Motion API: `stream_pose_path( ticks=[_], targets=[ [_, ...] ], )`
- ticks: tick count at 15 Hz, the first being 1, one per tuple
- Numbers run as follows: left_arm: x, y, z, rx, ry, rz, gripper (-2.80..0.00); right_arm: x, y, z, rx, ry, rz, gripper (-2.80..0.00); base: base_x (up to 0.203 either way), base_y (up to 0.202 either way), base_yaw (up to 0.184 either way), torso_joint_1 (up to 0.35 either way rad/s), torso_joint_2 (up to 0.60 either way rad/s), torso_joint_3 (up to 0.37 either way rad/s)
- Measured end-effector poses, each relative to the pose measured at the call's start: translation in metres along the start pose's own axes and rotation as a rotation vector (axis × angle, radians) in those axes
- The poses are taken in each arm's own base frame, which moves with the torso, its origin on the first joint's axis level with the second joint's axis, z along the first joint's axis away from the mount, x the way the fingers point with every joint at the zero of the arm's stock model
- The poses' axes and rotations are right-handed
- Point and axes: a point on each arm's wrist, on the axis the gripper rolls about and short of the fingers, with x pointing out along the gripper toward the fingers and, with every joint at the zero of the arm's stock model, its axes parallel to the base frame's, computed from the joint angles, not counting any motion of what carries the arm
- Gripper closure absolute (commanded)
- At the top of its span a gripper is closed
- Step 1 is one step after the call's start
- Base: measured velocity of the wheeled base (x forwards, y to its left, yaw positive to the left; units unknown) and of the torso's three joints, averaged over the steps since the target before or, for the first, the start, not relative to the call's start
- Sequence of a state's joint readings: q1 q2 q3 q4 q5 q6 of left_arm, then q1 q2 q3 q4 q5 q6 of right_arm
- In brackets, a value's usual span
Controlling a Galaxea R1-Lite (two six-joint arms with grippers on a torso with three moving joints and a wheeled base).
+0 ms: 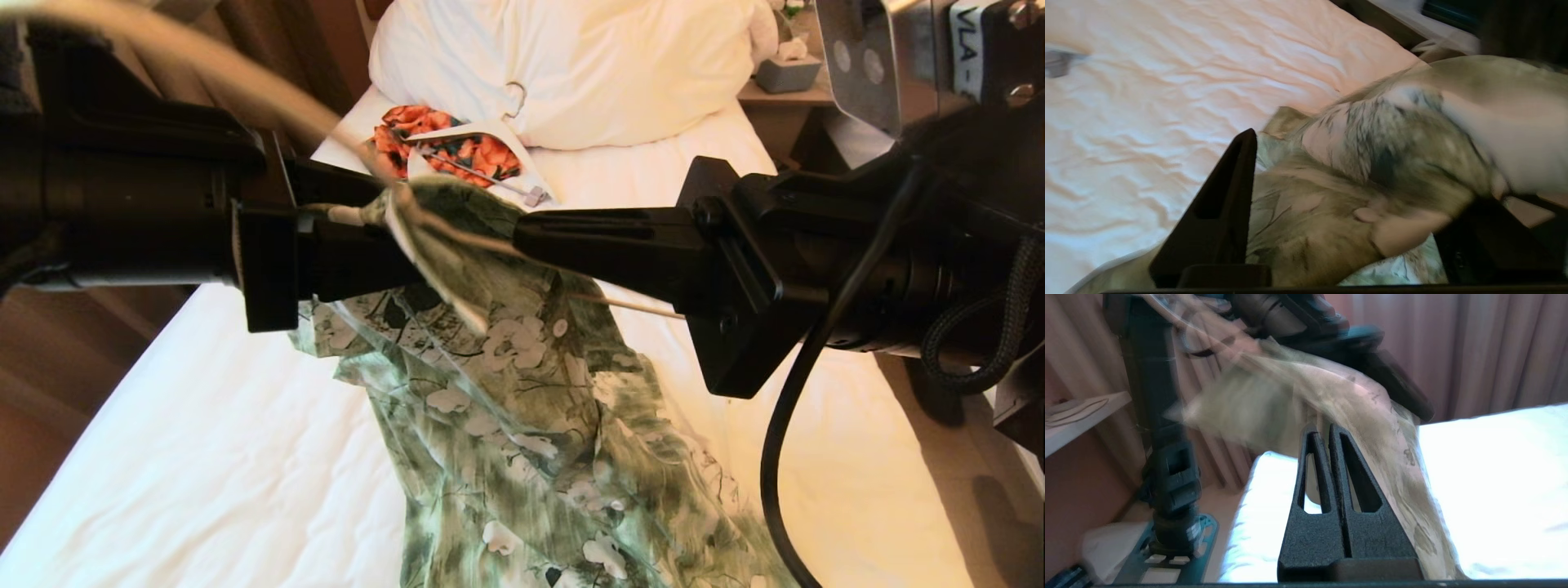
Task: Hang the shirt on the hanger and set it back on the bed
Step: Hook the other side of the shirt onto the hanger
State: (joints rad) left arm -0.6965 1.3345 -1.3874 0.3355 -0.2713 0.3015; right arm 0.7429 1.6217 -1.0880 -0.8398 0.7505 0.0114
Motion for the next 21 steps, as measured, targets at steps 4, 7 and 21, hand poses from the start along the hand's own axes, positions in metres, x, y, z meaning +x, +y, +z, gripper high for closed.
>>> stream_pose_path(
  ticks=[4, 7, 21],
  targets=[
    [-0.001, 0.000, 0.000, -0.001, -0.003, 0.001, 0.00, 0.000, -0.002, 0.000, 0.005, 0.003, -0.031, 0.00, 0.000, 0.000, 0.000, 0.000, 0.00, 0.000],
    [-0.004, -0.001, -0.001, -0.005, 0.005, 0.001, 0.00, -0.003, -0.006, -0.001, 0.003, 0.005, -0.052, 0.00, 0.000, 0.000, 0.000, 0.000, 0.00, 0.000],
    [-0.012, 0.021, -0.016, -0.099, 0.084, 0.167, 0.00, -0.060, -0.009, 0.053, 0.240, 0.120, -0.426, 0.00, 0.000, 0.000, 0.000, 0.000, 0.00, 0.000]
  ],
)
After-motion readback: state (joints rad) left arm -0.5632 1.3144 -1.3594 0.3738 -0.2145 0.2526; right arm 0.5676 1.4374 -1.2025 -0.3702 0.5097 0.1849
